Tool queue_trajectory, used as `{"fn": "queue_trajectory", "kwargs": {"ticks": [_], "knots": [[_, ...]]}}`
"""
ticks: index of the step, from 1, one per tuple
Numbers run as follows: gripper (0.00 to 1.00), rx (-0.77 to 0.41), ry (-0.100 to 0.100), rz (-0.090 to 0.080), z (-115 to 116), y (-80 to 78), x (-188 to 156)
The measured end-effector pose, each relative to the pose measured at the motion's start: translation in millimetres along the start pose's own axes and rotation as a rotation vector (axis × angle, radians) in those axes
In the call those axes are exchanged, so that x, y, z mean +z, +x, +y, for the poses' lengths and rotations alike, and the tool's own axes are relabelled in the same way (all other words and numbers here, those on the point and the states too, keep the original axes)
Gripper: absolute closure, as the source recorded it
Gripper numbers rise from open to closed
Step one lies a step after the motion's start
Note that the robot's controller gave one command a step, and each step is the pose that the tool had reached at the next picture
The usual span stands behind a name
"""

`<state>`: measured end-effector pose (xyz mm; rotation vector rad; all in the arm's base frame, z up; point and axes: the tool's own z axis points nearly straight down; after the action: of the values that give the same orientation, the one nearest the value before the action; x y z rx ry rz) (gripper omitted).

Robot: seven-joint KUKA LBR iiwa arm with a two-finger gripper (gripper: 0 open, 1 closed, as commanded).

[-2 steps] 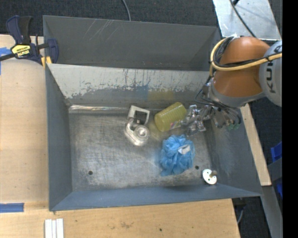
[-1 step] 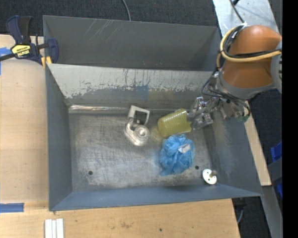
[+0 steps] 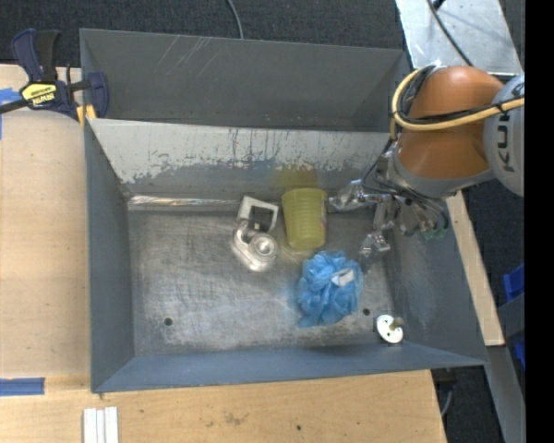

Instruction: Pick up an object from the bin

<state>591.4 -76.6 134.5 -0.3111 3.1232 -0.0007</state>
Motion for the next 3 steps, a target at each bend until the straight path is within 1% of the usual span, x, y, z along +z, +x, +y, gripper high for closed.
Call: {"fn": "queue_trajectory", "kwargs": {"ticks": [1, 2, 3], "knots": [[0.00, 0.000, 0.000, 0.000, 0.0, -0.1, -0.1], [1.00, -0.221, 0.004, -0.006, 18.6, 9.7, 58.1], [1.00, -0.221, 0.005, -0.006, 18.6, 9.7, 58.1]]}}
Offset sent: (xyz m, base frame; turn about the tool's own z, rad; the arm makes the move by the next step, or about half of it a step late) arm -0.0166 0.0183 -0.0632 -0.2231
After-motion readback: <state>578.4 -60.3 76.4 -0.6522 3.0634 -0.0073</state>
